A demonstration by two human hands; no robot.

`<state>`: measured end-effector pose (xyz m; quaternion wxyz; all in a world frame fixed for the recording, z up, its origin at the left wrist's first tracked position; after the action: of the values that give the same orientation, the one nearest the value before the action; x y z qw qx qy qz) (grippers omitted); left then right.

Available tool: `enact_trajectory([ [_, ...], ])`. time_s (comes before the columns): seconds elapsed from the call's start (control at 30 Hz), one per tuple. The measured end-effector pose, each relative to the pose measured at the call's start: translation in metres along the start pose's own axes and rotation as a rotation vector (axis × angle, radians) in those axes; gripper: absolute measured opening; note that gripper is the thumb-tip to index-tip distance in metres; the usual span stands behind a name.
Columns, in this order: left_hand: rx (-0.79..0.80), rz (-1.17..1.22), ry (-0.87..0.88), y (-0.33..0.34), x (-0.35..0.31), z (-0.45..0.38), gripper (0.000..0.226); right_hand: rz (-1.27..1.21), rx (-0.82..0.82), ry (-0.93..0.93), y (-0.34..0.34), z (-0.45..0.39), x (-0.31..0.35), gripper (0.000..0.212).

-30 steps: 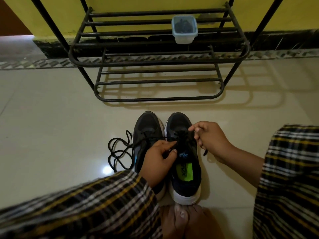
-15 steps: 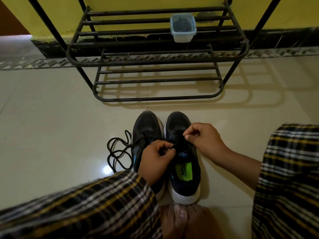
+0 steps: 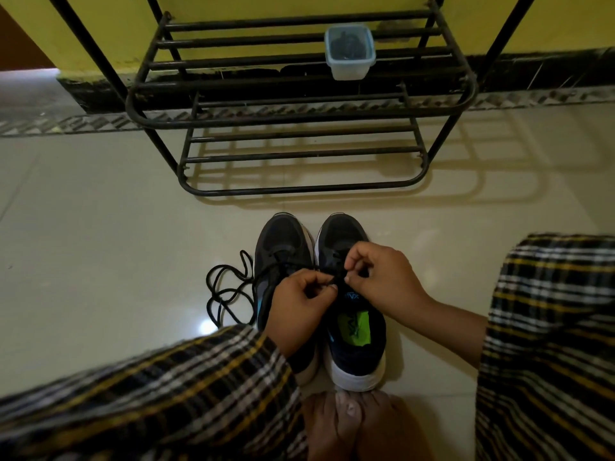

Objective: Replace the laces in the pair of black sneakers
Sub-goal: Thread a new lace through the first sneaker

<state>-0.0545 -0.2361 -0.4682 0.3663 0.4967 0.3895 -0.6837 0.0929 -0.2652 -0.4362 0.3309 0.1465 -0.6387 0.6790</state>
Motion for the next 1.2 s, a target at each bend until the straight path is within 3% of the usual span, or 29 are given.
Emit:
enact_trajectory([
  [0.37, 0.017, -0.017, 0.018, 0.001, 0.001, 0.000, 0.011, -0.092, 0.013, 0.126, 0.004, -0.001, -0.004, 0.030],
  [0.57, 0.015, -0.009, 0.013, -0.001, 0.004, -0.002, 0.018, -0.084, 0.010, 0.137, 0.007, -0.003, -0.007, 0.031],
  [0.77, 0.022, 0.001, -0.034, 0.001, 0.001, -0.005, 0.010, -0.070, 0.049, 0.088, 0.011, -0.001, -0.005, 0.024],
  [0.97, 0.034, -0.021, -0.041, 0.005, -0.002, -0.007, 0.013, 0.119, 0.077, -0.040, 0.010, 0.009, -0.001, 0.028],
  [1.1, 0.035, -0.035, -0.026, 0.005, -0.007, -0.007, 0.014, 0.296, -0.038, -0.288, 0.007, 0.040, 0.005, 0.019],
  [1.2, 0.001, -0.068, 0.005, 0.007, -0.014, -0.006, 0.015, 0.355, -0.009, -0.472, 0.011, 0.062, 0.008, 0.014],
])
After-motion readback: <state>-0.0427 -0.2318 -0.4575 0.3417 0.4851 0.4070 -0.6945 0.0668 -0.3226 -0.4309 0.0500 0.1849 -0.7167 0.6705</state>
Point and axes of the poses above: each hand's wrist, its own z-axis away from the middle knuckle, its own y-axis out of the palm, x = y × z, the point moved 4 cm from there along -z, towards the middle knuckle, and after that the axes turned 9 degrees about z, right-handed, at the moved point
